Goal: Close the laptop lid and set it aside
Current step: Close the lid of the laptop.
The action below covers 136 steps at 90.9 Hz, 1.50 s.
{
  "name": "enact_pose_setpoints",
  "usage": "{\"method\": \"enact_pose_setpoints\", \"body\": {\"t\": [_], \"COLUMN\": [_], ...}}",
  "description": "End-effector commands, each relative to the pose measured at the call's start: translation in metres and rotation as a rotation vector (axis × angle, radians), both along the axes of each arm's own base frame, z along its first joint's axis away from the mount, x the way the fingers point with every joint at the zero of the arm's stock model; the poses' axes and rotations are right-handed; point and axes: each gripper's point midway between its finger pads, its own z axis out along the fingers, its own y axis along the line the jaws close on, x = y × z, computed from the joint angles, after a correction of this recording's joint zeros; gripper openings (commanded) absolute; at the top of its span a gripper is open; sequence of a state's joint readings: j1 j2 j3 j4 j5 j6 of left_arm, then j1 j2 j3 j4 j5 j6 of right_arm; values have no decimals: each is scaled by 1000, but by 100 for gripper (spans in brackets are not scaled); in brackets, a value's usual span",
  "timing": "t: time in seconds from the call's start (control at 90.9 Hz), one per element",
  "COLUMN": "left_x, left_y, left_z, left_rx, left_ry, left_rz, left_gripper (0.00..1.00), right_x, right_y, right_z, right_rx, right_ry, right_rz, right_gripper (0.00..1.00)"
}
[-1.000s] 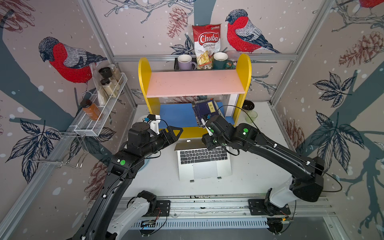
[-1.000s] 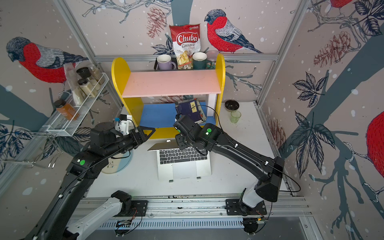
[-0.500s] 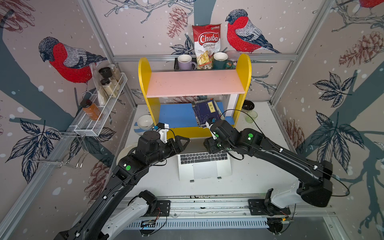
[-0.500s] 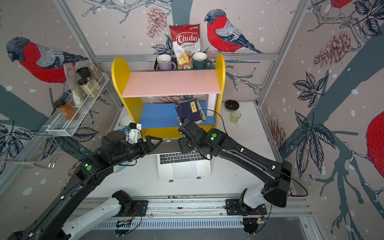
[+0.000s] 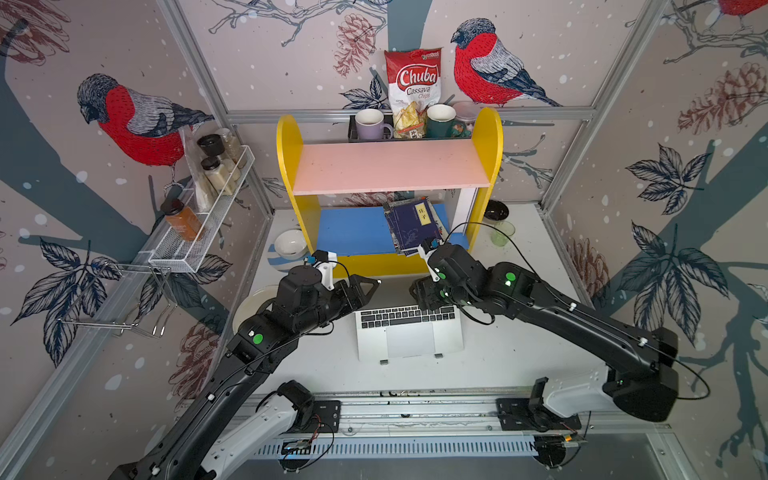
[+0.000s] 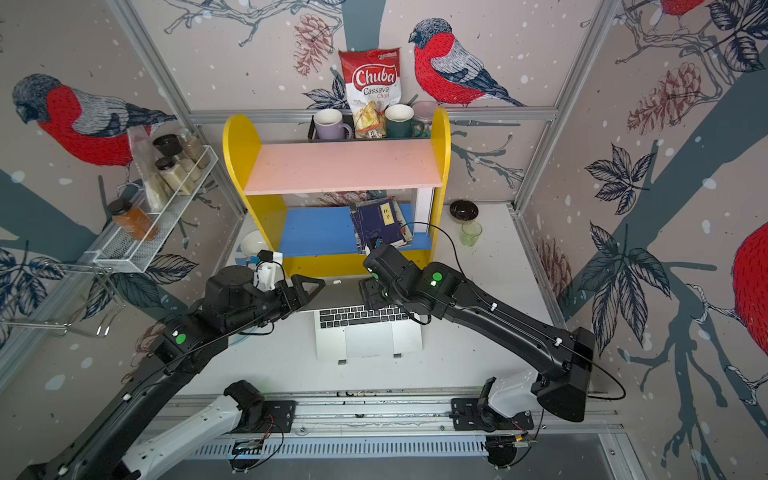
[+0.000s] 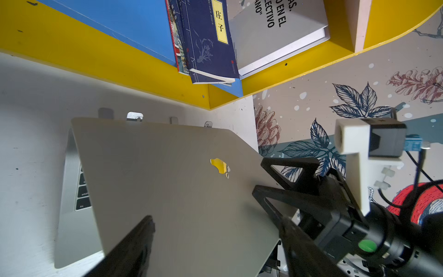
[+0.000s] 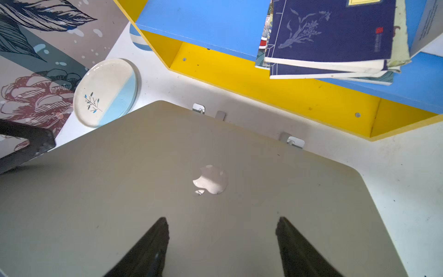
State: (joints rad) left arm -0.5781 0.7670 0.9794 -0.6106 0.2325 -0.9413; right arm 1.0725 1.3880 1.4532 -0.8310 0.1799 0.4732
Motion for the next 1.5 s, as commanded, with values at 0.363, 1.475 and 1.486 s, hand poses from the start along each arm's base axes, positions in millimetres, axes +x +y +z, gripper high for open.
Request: {"method": "enact_pose_setpoints", "body": {"t": [0.363,1.475,1.486], "left_x": [3,-1,-1], "left_y": [12,-29,-30], "left_z": [7,44,42], "left_rx": [66,22,25], "left_ry": [-48,-62,-58], "left_rz": [39,-29,-32], "left_gripper": [81,80,80], "right_x": [14,-40,-41], "right_y": [-13,-41,-41], "right_z": [53,24,23], "right_rx": [125,176,174], "right_ry": [-61,40,40], "right_rz": [-59,-26,-26], "right_gripper": [83,71,71]}}
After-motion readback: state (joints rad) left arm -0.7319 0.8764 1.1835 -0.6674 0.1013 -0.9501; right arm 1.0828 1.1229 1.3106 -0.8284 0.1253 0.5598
